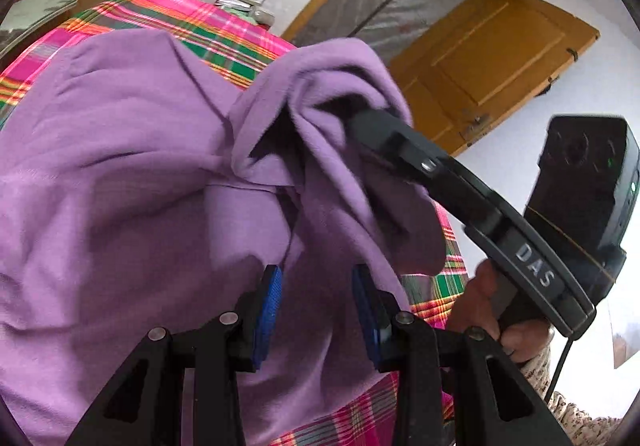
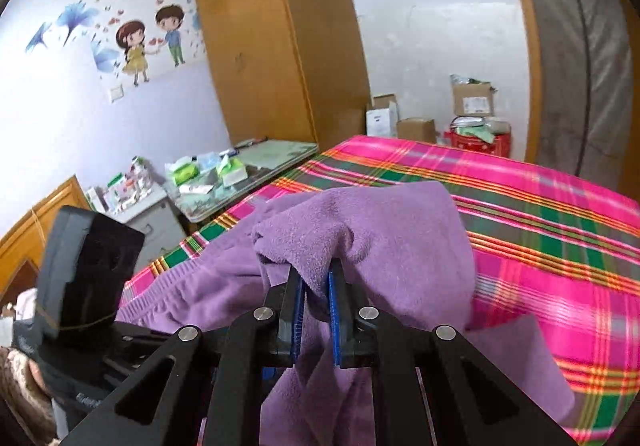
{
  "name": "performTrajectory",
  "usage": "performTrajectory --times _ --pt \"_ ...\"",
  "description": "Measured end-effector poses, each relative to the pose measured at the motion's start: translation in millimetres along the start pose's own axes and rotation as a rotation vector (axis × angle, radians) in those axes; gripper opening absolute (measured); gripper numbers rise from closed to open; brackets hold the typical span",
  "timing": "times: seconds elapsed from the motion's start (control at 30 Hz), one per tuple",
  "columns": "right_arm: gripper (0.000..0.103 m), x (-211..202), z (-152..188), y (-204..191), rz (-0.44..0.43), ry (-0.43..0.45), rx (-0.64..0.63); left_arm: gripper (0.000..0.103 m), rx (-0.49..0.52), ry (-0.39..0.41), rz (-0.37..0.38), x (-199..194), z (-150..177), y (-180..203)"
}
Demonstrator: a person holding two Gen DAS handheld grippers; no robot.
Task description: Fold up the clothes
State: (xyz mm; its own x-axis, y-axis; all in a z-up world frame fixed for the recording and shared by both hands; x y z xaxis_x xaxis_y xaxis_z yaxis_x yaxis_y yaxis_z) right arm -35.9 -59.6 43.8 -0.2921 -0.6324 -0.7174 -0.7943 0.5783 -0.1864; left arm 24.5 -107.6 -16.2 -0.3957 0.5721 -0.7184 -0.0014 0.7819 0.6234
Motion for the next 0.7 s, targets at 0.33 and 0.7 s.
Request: performTrajectory --times 0.33,0.7 --pt "0.019 36.1 -13.6 4.1 -0.085 -0.126 0.003 0.037 -0.066 -0.006 0.007 0.4 -1.1 -18.0" --pt "0.039 -28.3 24.8 50.3 -0.042 -0.056 0.091 0.037 -0.075 0.001 0.02 -5.5 -4.4 -17.6"
Point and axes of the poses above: each gripper's, at about its wrist camera, not at the fingertips, and x roughly the way its jaws point, y to its right, z to its underside, the point moved 4 cm from there along x, roughly the way its jaws point, and after that the axes turned 15 degrees about -y, right-handed, at the moved point
